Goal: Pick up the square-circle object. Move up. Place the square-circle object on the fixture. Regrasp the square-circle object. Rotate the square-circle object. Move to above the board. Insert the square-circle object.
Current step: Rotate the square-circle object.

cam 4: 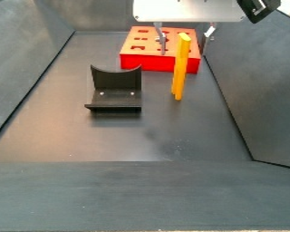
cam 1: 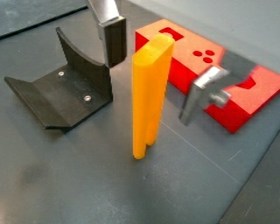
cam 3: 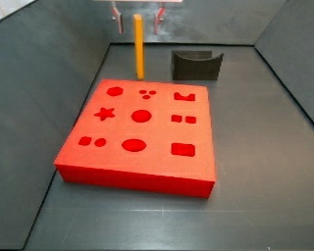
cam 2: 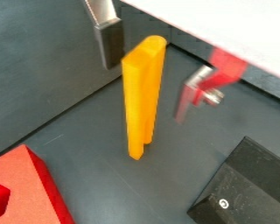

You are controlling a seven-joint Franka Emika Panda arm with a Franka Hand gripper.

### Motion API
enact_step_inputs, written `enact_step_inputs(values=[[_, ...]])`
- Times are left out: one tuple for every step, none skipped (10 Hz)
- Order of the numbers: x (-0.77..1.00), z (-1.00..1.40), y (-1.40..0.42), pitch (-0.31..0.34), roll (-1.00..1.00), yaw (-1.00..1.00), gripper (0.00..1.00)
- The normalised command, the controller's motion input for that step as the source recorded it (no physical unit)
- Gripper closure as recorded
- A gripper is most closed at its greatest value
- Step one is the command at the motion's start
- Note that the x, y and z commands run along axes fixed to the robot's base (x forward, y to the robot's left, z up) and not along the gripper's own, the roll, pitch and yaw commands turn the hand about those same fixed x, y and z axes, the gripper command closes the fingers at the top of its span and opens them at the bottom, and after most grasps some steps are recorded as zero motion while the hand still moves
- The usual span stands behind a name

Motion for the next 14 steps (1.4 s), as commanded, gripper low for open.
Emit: enact_step_inputs(values=[[0.0,1.0,0.0,-0.017,0.09,-0.01,0.0],[-0.01,1.0,0.0,-0.011,0.09,-0.01,0.0],[-0.03,0.95,-0.01,0.03,0.06,0.0,0.0],[-0.02,0.79,-0.01,0.042,0.04,0.01,0.0],[-0.01,0.55,-0.01,0.053,0.0,0.01,0.0],[0.0,0.43,0.0,0.062,-0.02,0.01,0.0],[0.01,0.2,-0.01,0.084,-0.06,0.01,0.0],[0.0,0.0,0.08,0.007,-0.01,1.0,0.0],[0.01,-0.05,0.08,0.007,-0.01,1.0,0.0],[0.01,-0.03,0.05,0.007,-0.01,1.0,0.0],[0.02,-0.03,0.03,0.007,-0.01,1.0,0.0],[0.02,-0.03,0.02,0.007,-0.01,1.0,0.0],[0.02,-0.03,0.01,0.007,-0.01,1.0,0.0],[0.02,-0.03,0.01,0.007,-0.01,1.0,0.0]])
